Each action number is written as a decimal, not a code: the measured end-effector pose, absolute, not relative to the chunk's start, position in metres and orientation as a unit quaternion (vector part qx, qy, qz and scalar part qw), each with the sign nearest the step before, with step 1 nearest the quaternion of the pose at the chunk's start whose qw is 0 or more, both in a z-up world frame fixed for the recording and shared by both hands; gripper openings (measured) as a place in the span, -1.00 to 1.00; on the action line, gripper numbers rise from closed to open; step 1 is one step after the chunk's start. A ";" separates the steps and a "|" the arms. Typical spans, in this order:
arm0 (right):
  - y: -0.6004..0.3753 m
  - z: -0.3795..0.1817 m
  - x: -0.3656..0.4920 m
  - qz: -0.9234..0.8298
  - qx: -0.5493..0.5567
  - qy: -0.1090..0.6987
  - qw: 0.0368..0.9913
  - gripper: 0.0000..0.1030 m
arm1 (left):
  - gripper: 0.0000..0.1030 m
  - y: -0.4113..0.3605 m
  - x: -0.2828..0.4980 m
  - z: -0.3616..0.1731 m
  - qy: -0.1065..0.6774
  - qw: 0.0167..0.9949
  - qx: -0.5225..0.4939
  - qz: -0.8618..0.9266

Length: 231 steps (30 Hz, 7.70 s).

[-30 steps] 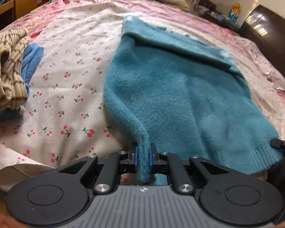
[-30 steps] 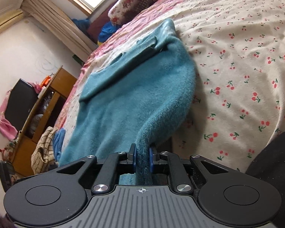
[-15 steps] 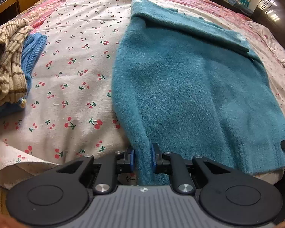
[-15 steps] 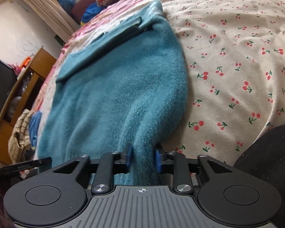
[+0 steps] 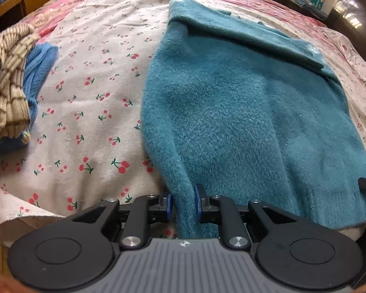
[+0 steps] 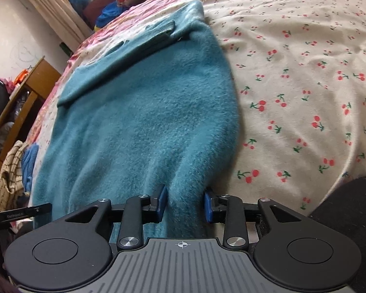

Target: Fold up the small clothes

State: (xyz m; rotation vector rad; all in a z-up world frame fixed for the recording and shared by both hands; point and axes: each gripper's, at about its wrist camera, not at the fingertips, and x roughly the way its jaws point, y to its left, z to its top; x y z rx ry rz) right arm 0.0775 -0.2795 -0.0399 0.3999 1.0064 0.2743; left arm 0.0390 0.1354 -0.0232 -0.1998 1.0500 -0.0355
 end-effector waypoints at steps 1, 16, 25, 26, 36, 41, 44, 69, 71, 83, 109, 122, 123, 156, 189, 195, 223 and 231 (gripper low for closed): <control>-0.281 -0.039 0.076 0.134 0.194 0.474 0.848 -0.50 | -0.64 0.135 0.037 -0.022 0.497 0.862 -0.092 -0.020; -0.304 0.016 0.121 0.235 0.394 0.360 0.813 -0.68 | -0.69 0.166 0.101 0.060 0.355 0.887 -0.276 -0.109; -0.308 0.038 0.228 0.209 0.434 0.316 0.818 -0.69 | -0.70 0.187 0.205 0.065 0.304 0.898 -0.314 -0.052; -0.308 0.036 0.242 0.201 0.438 0.316 0.817 -0.69 | -0.70 0.188 0.218 0.062 0.302 0.899 -0.315 -0.044; -0.303 -0.013 0.333 0.127 0.456 0.347 0.810 -0.70 | -0.70 0.190 0.304 0.012 0.331 0.888 -0.319 -0.011; -0.309 -0.033 0.346 0.112 0.485 0.353 0.792 -0.70 | -0.70 0.194 0.312 0.006 0.318 0.881 -0.348 -0.021; -0.309 -0.034 0.342 0.106 0.484 0.346 0.796 -0.70 | -0.69 0.189 0.319 0.013 0.316 0.885 -0.340 -0.023; -0.313 -0.013 0.337 0.100 0.434 0.316 0.837 -0.24 | -0.07 0.208 0.311 0.033 0.267 0.888 -0.373 0.020; -0.307 -0.011 0.338 0.090 0.399 0.320 0.855 -0.24 | -0.06 0.210 0.305 0.035 0.267 0.894 -0.357 0.029; -0.254 0.005 0.358 0.052 0.129 0.317 0.938 -0.26 | -0.01 0.172 0.271 0.014 0.292 0.927 -0.232 0.043; -0.255 0.014 0.390 0.075 0.121 0.326 0.935 -0.82 | 0.03 0.166 0.256 0.005 0.283 0.932 -0.220 0.056; -0.250 -0.010 0.392 0.062 0.062 0.357 0.930 -0.39 | 0.05 0.162 0.254 0.004 0.287 0.931 -0.215 0.060; -0.252 -0.010 0.392 0.059 0.066 0.358 0.930 -0.46 | 0.05 0.162 0.254 0.004 0.287 0.931 -0.216 0.059; -0.256 -0.023 0.397 0.026 0.089 0.349 0.933 -0.82 | 0.12 0.154 0.222 -0.017 0.301 0.927 -0.210 0.079; -0.116 0.017 0.332 0.167 0.007 0.374 0.912 -0.63 | 0.23 0.178 0.193 -0.024 0.320 0.908 -0.262 0.061; -0.070 0.017 0.334 0.207 0.006 0.389 0.898 -0.61 | 0.23 0.179 0.188 -0.022 0.315 0.913 -0.254 0.057; 0.065 0.024 0.345 0.275 -0.078 0.417 0.863 -0.21 | 0.29 0.184 0.192 -0.030 0.330 0.905 -0.267 0.031; 0.085 0.023 0.357 0.272 -0.085 0.440 0.852 -0.21 | 0.30 0.180 0.192 -0.032 0.335 0.903 -0.267 0.027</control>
